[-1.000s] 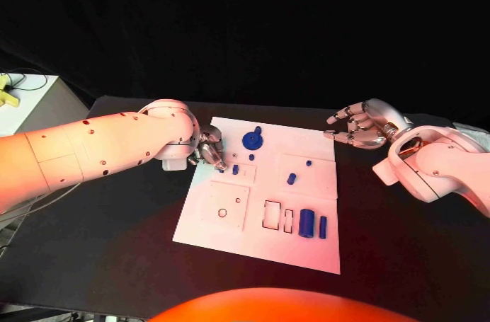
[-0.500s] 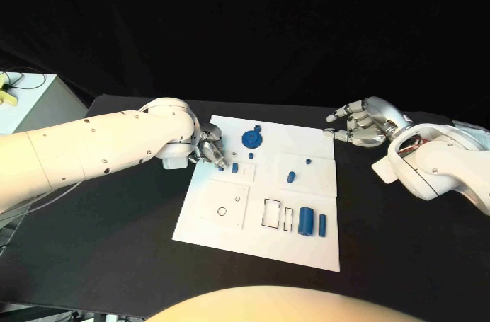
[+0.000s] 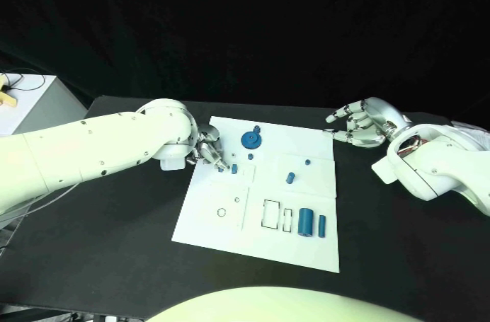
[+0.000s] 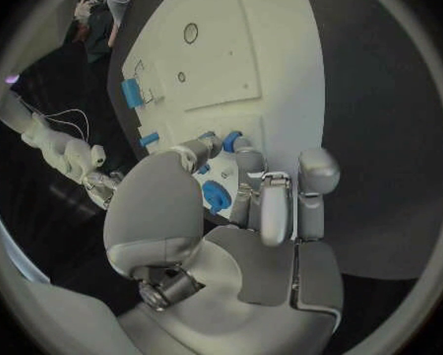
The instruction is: Assemble the parts on the task board
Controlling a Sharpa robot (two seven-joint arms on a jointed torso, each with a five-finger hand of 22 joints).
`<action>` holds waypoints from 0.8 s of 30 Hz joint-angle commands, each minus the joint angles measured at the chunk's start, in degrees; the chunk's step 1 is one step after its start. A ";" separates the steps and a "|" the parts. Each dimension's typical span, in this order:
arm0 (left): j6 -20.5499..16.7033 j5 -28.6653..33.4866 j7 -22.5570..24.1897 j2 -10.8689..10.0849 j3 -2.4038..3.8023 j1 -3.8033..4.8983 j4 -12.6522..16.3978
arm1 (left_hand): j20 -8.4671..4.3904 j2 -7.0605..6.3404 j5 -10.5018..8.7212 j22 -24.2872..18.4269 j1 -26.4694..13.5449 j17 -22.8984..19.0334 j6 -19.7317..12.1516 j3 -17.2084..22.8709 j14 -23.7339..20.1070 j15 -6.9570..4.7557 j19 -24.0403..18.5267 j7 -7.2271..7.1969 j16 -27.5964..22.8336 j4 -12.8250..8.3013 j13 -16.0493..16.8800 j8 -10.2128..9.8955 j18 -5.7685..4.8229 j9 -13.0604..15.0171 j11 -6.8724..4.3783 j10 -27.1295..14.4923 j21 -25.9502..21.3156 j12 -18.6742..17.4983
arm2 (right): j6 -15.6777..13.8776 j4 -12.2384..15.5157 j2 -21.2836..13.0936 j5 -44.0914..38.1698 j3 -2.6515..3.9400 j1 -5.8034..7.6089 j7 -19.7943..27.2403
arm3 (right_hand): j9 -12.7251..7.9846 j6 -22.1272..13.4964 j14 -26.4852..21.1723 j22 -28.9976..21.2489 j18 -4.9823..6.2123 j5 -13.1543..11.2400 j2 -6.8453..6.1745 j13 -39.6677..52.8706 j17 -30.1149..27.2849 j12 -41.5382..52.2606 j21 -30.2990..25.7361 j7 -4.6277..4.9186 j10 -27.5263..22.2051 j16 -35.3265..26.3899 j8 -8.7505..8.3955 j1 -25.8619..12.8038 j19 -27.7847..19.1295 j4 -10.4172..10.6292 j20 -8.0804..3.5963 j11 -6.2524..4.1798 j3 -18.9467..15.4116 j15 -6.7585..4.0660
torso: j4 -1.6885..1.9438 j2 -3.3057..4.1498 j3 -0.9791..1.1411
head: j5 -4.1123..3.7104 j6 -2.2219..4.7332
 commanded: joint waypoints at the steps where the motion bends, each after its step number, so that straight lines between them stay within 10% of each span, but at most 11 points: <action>1: 1.23 0.23 0.36 -0.20 -0.53 -0.83 0.52 | -0.09 -0.05 -0.34 -0.42 0.59 7.38 -0.18 -2.06 4.09 0.29 -0.61 0.64 -0.49 0.99 -0.46 -0.25 -0.34 0.18 0.30 -0.39 -0.53 -0.47 | 0.19 0.07 -0.03 -0.27 0.00 -0.03 0.62 | -0.09 -0.42 3.06 7.64 0.39 0.29 -0.11 -0.05 5.83 0.00 -0.29 -0.01 -0.24 -0.13 0.24 -0.60 -0.07 0.07 0.33 -0.05 -0.26 0.36 | -0.03 0.02 -0.02 | -0.02 0.09; 24: -3.58 1.60 0.81 -4.95 0.91 -0.65 6.17 | 1.29 1.81 0.07 -7.05 4.74 1.17 -6.14 -8.67 1.58 2.16 -5.04 3.07 -3.25 3.68 -8.95 -1.73 0.82 -0.18 2.47 -8.67 -4.18 -4.52 | 0.22 -0.07 -0.03 -0.26 0.00 -0.06 0.58 | -0.09 -0.42 3.06 7.64 0.39 0.29 -0.11 -0.05 5.83 0.00 -0.29 -0.01 -0.24 -0.13 0.24 -0.60 -0.07 0.07 0.33 -0.05 -0.26 0.36 | 0.02 -0.01 -0.04 | -0.33 0.44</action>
